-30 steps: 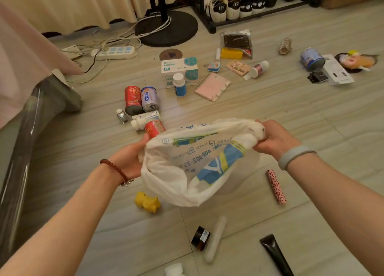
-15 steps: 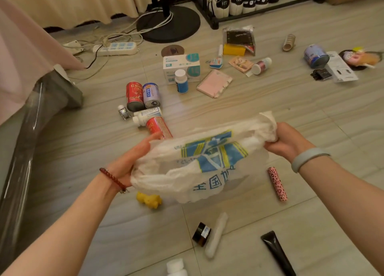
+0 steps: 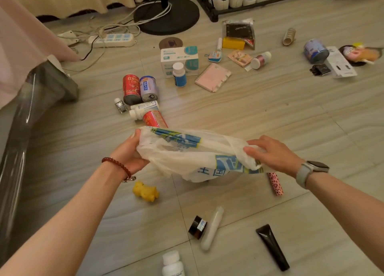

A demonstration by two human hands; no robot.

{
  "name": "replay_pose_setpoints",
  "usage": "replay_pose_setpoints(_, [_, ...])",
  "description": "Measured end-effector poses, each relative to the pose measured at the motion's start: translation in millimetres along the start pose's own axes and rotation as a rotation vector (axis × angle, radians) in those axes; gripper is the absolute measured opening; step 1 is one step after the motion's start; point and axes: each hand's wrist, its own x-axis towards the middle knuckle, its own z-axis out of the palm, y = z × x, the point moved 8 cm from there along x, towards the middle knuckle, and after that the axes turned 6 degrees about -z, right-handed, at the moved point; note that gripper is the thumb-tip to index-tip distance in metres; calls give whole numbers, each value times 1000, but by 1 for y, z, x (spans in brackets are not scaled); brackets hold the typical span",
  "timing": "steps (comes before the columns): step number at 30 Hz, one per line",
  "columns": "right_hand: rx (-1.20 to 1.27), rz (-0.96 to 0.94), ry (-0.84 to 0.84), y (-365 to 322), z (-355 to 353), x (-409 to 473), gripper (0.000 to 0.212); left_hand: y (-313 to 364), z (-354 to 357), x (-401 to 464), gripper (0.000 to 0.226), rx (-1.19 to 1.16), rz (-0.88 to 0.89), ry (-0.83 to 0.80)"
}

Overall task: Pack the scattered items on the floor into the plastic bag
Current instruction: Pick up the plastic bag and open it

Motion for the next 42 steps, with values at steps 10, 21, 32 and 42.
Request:
replay_pose_setpoints(10, [819, 549, 525, 69, -27, 2, 30, -1, 25, 9, 40, 1101, 364, 326])
replay_pose_setpoints(21, [440, 581, 509, 82, -59, -12, 55, 23, 118, 14, 45, 1367, 803, 623])
replay_pose_setpoints(32, [-357, 38, 280, 20, -18, 45, 46, -33, 159, 117, 34, 1812, 630, 249])
replay_pose_setpoints(42, [-626, -58, 321, 40, -6, 46, 76, -48, 150, 98, 79, 2227, 905, 306])
